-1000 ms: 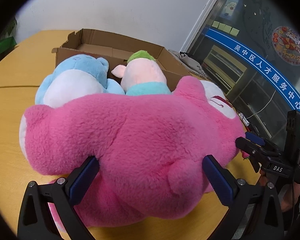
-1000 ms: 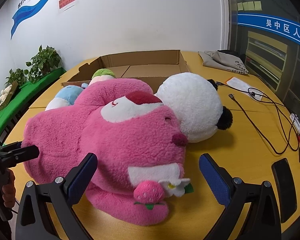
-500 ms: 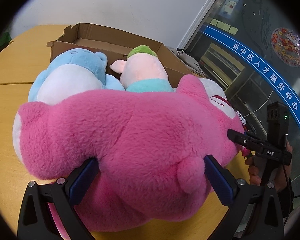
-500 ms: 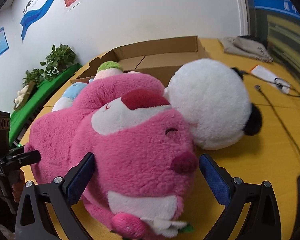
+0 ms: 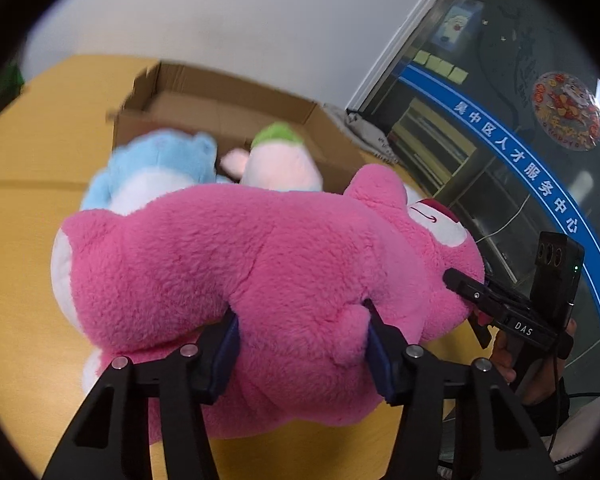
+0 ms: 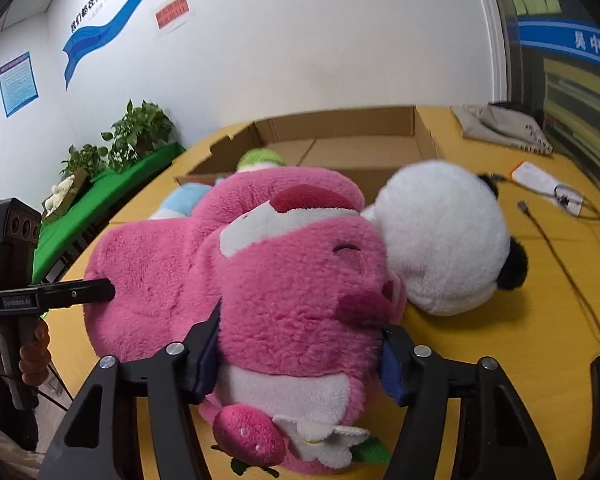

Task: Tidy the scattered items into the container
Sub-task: 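Close the right gripper on the pink bear while the left gripper grips it too, then lift the pink bear with both grippers, lower it into the box, open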

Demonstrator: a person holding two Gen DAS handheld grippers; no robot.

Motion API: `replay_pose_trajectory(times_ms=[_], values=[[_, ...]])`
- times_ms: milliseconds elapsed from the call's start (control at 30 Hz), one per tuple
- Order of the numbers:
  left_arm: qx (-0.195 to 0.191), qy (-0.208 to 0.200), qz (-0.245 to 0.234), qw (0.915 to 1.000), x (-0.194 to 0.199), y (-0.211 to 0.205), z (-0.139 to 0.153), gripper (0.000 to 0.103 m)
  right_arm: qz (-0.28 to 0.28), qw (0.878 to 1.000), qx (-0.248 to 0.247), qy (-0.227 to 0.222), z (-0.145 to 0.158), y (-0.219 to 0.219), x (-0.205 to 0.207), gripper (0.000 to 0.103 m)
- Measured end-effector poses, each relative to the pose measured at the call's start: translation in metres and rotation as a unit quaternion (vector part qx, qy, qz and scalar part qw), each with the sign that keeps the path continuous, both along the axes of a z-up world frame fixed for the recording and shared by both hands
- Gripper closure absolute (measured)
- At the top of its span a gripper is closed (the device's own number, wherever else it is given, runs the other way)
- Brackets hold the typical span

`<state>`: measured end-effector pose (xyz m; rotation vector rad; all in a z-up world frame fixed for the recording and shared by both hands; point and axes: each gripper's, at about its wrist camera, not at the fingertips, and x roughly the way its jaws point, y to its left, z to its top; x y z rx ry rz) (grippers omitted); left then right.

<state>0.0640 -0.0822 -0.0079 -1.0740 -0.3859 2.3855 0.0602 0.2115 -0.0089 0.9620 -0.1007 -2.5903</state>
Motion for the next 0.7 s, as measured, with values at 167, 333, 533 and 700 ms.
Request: replay_pose_trajectory(times_ms=[167, 333, 533, 700], values=[[-0.02, 0.068, -0.009, 0.9975, -0.005, 0.0, 0.066, 0.048, 0.0, 0.999, -0.02, 0.035, 0.039, -0.006, -0.003, 0.036], [-0.04, 0.139, -0.012, 0.9894, -0.032, -0.002, 0.137, 0.048, 0.001, 0.993, -0.029, 0.115, 0.102, -0.014, -0.023, 0.036], [-0.059, 0.191, -0.007, 0.9798, -0.117, -0.007, 0.212, 0.048, -0.001, 0.983, -0.057, 0.175, 0.169, -0.02, -0.107, 0.036], [-0.063, 0.181, -0.014, 0.9813, -0.224, -0.001, 0.235, 0.048, -0.026, 0.978, -0.053, 0.2, 0.204, -0.02, -0.194, 0.036]])
